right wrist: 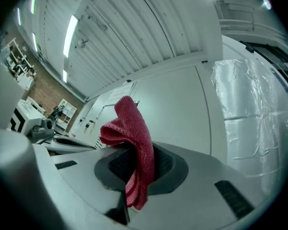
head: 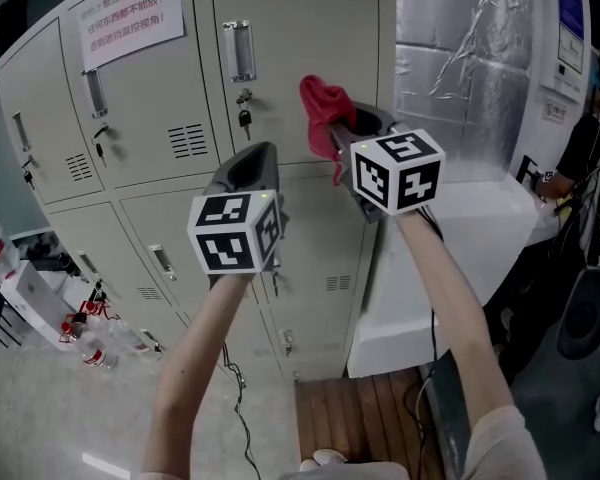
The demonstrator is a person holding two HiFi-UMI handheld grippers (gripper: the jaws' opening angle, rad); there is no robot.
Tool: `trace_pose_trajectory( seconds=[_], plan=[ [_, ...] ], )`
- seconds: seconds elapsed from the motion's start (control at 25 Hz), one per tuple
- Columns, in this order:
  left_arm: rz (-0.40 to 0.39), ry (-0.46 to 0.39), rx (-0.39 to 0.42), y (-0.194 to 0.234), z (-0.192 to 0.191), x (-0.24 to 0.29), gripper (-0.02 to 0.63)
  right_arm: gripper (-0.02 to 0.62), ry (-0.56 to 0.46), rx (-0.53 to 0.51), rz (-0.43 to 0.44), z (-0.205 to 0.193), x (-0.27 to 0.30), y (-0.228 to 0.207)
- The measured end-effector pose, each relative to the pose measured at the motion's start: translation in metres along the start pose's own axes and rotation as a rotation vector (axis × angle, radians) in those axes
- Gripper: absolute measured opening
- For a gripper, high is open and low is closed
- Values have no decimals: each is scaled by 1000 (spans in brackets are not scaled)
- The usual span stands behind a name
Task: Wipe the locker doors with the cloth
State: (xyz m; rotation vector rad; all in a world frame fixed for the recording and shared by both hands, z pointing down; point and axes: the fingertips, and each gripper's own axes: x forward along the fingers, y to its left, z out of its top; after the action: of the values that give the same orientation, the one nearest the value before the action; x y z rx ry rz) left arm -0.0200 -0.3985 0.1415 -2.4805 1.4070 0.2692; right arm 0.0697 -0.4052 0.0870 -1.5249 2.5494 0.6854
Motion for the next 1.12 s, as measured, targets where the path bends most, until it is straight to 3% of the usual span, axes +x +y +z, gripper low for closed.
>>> trace_pose_trajectory(
  seconds=[0.52,0.8,1.12],
  plan=[
    [168,24,6,84,-8,-51,17,26,-51,78,190,0,58,120],
    [212,41,3,110,-15,-68,17,26,5,9,142,-17,94,141],
    [224,47,-19,119,-24,-70,17,26,51,-68,29,-34,114,126]
  ],
)
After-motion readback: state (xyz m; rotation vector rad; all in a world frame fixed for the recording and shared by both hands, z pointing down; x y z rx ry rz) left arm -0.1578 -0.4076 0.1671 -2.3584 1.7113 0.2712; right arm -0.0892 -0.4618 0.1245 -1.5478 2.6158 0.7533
